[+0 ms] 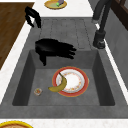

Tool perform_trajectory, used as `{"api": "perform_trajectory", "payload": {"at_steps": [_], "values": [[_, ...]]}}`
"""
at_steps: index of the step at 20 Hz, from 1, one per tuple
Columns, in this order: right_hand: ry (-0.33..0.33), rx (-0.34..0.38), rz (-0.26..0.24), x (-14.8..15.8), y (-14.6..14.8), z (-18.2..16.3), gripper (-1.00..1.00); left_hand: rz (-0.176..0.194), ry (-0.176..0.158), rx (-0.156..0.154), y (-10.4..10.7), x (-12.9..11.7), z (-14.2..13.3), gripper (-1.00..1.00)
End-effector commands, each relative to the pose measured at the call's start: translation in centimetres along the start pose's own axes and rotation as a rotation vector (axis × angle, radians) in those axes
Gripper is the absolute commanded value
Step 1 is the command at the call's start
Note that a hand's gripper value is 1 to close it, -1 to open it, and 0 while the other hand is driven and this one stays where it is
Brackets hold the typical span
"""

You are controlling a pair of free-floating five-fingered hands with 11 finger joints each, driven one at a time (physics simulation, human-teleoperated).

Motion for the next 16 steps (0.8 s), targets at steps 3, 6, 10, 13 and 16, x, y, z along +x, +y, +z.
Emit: {"api": "perform_trajectory", "payload": {"at_steps": [3, 6, 10, 13, 16], "values": [[0.077, 0.16, -0.031, -1.5, -0.2, 1.1, -1.0, 0.0, 0.0, 0.0, 0.0, 0.0, 0.0, 0.0], [0.103, 0.208, -0.038, -2.3, -1.2, 1.1, -1.0, 0.0, 0.0, 0.0, 0.0, 0.0, 0.0, 0.0], [0.127, 0.29, -0.045, -3.7, -2.5, 1.7, -1.0, 0.0, 0.0, 0.0, 0.0, 0.0, 0.0, 0.0], [0.139, 0.357, -0.051, -4.5, -3.2, 1.9, -1.0, 0.0, 0.0, 0.0, 0.0, 0.0, 0.0, 0.0], [0.154, 0.412, -0.052, -5.5, -4.0, 2.1, -1.0, 0.0, 0.0, 0.0, 0.0, 0.0, 0.0, 0.0]]}}
